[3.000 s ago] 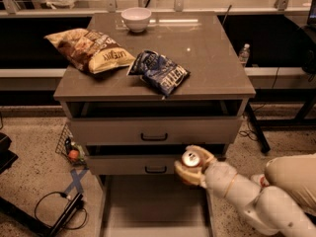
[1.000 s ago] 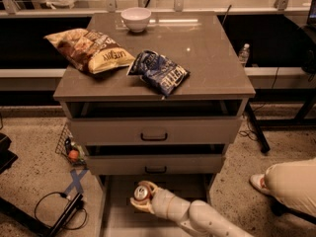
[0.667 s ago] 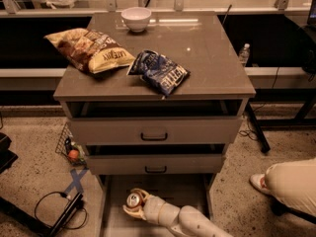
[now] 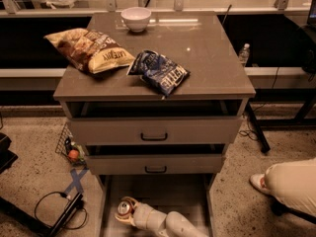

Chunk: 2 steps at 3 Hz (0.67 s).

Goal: Place coke can into bottom drawer

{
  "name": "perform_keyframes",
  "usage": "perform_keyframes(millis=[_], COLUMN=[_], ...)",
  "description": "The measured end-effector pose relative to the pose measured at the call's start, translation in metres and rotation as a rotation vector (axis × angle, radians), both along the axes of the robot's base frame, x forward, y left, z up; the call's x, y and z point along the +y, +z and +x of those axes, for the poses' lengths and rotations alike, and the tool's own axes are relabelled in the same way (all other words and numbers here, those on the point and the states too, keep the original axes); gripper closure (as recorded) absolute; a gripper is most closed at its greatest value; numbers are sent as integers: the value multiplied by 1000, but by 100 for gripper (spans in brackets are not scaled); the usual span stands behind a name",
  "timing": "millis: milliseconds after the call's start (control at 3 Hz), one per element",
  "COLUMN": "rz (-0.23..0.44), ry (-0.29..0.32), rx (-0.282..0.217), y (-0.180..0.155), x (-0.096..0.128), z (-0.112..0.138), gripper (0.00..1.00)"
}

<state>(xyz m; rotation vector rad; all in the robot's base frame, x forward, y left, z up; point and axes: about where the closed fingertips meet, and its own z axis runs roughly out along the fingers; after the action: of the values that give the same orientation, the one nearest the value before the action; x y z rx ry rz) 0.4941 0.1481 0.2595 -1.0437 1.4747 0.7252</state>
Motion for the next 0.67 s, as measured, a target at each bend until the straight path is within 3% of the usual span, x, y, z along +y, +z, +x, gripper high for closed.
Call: perform_keyframes(millis=[333,667], rz=[-34,-62], ry=[-1,30], rx=[23,85], y=[-25,-50], x=[8,11], z=[12,27], gripper=[100,100])
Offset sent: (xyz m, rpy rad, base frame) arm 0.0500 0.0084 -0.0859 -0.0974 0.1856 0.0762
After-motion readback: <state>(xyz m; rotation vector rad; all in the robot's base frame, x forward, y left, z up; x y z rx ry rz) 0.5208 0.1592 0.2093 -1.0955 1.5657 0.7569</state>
